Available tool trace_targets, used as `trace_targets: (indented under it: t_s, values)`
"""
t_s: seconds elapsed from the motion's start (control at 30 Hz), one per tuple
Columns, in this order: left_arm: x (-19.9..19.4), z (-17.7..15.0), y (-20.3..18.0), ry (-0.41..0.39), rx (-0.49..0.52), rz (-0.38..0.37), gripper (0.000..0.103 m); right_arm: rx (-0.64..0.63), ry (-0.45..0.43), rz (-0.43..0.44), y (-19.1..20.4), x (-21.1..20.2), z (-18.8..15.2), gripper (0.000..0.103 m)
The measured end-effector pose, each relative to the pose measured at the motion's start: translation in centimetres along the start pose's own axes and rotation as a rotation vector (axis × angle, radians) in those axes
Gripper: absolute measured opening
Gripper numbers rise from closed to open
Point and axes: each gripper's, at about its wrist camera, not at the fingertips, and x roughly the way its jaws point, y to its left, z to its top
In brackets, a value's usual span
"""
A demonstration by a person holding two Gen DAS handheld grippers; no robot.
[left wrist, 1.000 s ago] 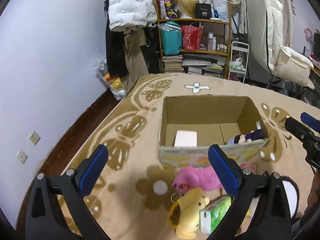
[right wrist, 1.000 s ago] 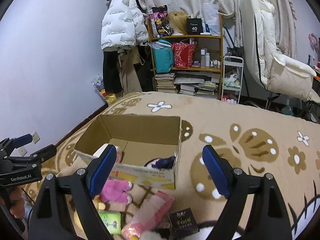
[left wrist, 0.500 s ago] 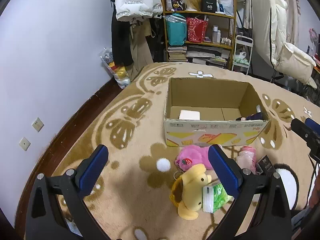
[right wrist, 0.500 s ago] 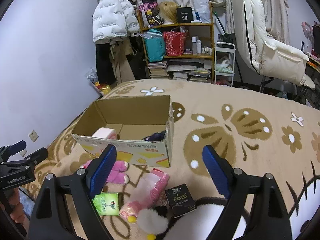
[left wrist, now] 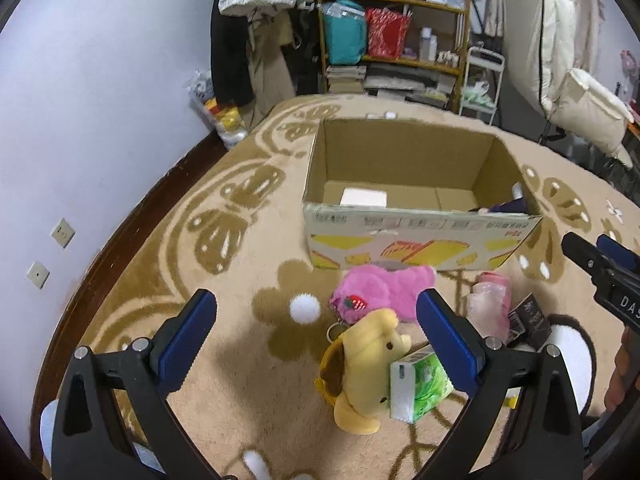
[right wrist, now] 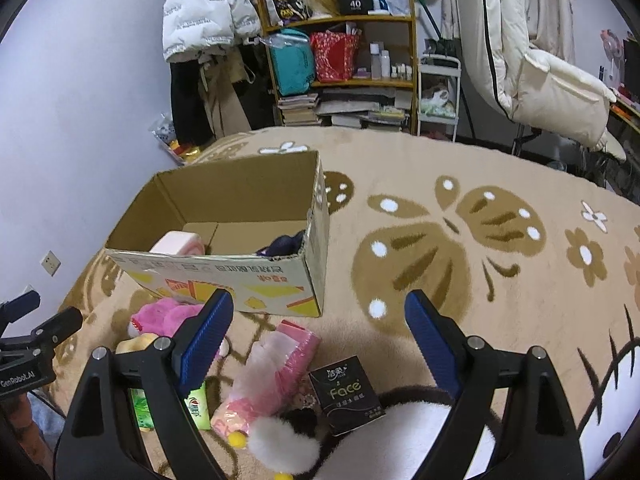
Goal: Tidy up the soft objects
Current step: 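Grasp the yellow plush dog with the left gripper while the right gripper grasps the black Face tissue pack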
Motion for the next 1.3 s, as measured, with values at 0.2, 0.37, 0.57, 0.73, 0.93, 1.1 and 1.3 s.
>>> trace_targets:
  t_s: [0.2,0.37,0.57,0.73,0.93,1.1,1.3]
  values:
    - [1.9,-0.2,-0.1,0.061,-0.001,0.004,0.099,0.017,0.047,0.002,-0.4,1.0,-0.3,0.092]
    - [3.2,-0.5,-0.4,0.104,0.004,0.004,0.099,0.021,0.088,0.002,-0.6,2.1,-0.6,0.092]
    - [5.1,-1.2,-0.4,0.16,-0.004,0.033,0.099,0.054,0.154,-0.001,-1.4,3.4,-1.8,0.092]
    - [6.5,-1.6,-0.9,0.201,0.01,0.015,0.099,0.056,0.203,0.004,-1.5,5.0,-2.1,0.092]
    - [8.0,-2.2,-1.5,0.244,0.018,0.003,0.099,0.058,0.258,-0.002,-1.5,6.9,-2.5,0.092]
    - [8.9,-2.4,-2.1,0.266,0.027,-0.003,0.099,0.064,0.286,-0.027,-1.8,7.7,-2.5,0.092]
    - [10.3,-2.9,-2.4,0.308,0.033,-0.017,0.099,0.108,0.321,-0.025,-2.7,8.2,-2.5,0.092]
